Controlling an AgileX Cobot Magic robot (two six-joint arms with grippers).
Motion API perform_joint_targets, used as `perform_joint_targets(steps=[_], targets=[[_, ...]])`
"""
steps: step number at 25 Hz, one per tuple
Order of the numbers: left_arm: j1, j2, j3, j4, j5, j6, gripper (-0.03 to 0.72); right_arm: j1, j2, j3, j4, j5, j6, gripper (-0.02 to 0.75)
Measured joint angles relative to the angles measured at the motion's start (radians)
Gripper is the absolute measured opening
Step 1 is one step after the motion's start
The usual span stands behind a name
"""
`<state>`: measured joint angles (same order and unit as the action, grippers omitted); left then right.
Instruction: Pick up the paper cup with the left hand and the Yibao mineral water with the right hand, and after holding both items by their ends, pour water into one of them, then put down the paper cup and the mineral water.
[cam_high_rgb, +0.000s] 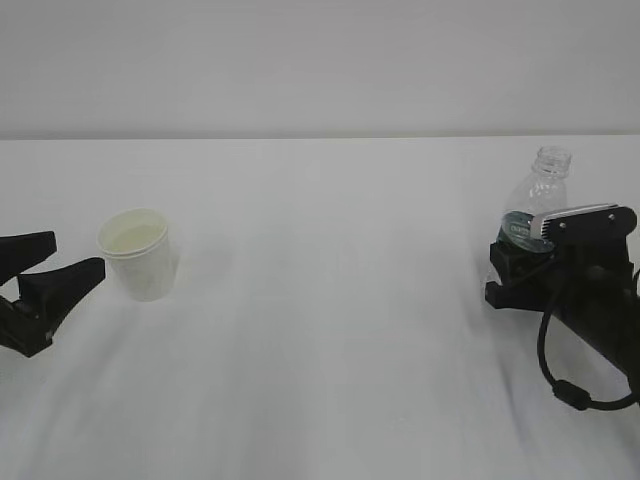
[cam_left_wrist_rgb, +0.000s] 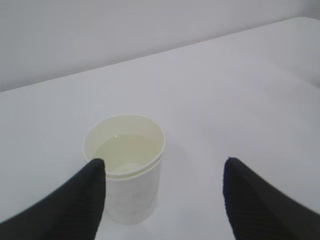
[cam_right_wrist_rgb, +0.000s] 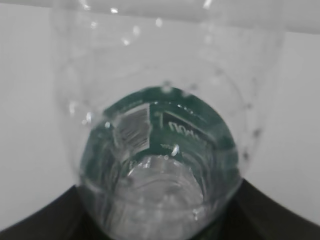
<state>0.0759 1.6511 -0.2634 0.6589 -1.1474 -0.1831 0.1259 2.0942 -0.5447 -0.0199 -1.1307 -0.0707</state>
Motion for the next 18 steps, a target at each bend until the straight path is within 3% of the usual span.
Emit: perform_joint_targets(steps=[18], targets=[[0.0, 0.0, 0.0, 0.002, 0.0, 0.0, 0.519, 0.0, 0.031, -0.014, -0.004, -0.02, 0.0, 0.412]])
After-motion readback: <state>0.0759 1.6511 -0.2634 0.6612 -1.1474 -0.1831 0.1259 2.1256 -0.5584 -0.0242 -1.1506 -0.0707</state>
